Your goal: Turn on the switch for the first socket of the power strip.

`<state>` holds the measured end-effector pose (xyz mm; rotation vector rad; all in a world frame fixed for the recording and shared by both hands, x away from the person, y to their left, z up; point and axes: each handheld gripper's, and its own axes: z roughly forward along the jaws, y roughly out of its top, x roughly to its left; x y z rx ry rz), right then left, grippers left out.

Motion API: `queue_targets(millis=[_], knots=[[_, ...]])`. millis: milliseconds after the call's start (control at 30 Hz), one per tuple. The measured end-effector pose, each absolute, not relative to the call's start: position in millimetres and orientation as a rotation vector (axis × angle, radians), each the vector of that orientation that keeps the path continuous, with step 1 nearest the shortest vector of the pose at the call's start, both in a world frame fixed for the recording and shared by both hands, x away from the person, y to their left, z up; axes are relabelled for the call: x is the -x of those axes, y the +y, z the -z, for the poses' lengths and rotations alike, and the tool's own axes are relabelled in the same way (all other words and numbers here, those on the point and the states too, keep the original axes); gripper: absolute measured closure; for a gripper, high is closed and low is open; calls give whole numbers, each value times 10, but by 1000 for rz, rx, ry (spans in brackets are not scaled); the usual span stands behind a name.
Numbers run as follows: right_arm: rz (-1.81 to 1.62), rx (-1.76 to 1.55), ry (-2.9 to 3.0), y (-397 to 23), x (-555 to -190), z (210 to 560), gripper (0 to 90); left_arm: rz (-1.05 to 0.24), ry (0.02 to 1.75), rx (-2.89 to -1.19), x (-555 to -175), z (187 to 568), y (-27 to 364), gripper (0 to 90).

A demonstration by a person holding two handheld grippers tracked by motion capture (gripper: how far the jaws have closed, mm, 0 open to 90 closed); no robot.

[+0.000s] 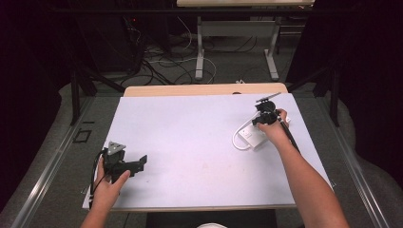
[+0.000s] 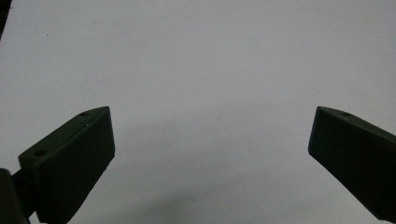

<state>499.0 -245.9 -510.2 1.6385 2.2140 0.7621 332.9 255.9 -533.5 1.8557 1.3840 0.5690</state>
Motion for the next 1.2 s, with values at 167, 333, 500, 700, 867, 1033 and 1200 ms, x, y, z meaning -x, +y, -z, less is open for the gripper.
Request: queue_targets(millis=[167,333,500,700,867,1033,1200], knots=[[-752,-1636,2234,-2427,-4990,5133,836,-566,1385,-1862,-3325,5333,2556,3],[-748,-1614,2240,-2417,-4994,5147,843,-569,1384,-1856,-3326,5335,2561,3],[-740,-1603,2238,-2414,-4995,5153,864,-568,1383,-1859,-3324,5333,2558,3],[-710,-1563,2232,-2376,-4984,5160,866,-567,1382,-1858,-3323,5332,2559,3],[-712,-1557,2236,-2363,-4976,5158,866,-569,1381,-1859,-3324,5333,2559,3],[-701,-1559,2231,-2358,-4974,5159,866,-570,1380,-1860,-3324,5334,2558,3],[-713,-1564,2229,-2361,-4972,5161,866,-571,1381,-1858,-3324,5336,2560,3]])
